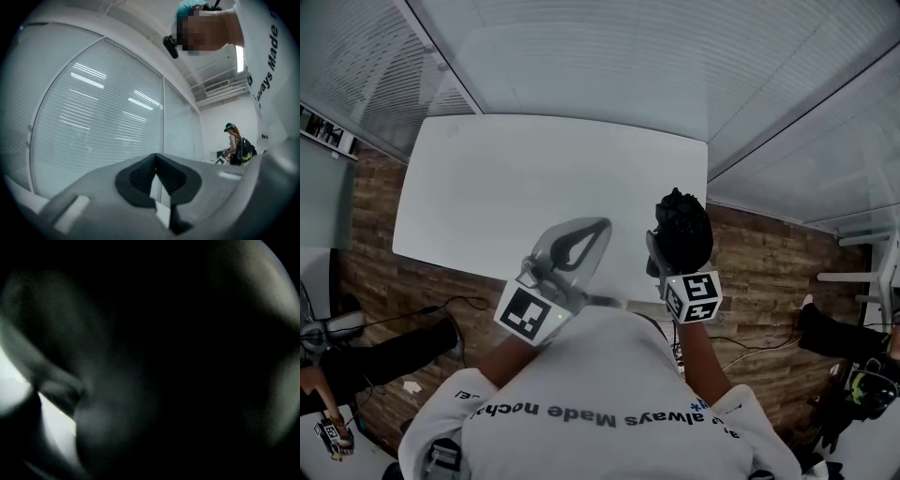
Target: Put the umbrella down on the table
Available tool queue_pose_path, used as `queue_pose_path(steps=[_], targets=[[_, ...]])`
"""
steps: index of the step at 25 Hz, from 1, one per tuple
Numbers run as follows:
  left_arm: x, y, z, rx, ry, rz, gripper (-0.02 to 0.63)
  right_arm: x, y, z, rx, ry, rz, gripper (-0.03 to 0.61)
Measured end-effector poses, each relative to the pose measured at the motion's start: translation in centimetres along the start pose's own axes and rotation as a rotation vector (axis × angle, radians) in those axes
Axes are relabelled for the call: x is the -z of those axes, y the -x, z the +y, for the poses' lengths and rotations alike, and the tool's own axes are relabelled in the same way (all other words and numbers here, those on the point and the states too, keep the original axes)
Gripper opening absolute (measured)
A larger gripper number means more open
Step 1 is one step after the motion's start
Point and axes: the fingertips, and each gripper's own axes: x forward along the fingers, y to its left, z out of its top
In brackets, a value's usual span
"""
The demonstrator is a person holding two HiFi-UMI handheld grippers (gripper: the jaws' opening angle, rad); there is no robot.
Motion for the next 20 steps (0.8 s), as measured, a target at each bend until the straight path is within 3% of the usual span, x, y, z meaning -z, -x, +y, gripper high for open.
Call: queue_pose_path(steps=[20], targets=[[0.6,1.1,1.6,-0.016,0.007,0.000,0.003,17.5,-12.5,-3.7,-0.033,-0.078,0.524,0.238]])
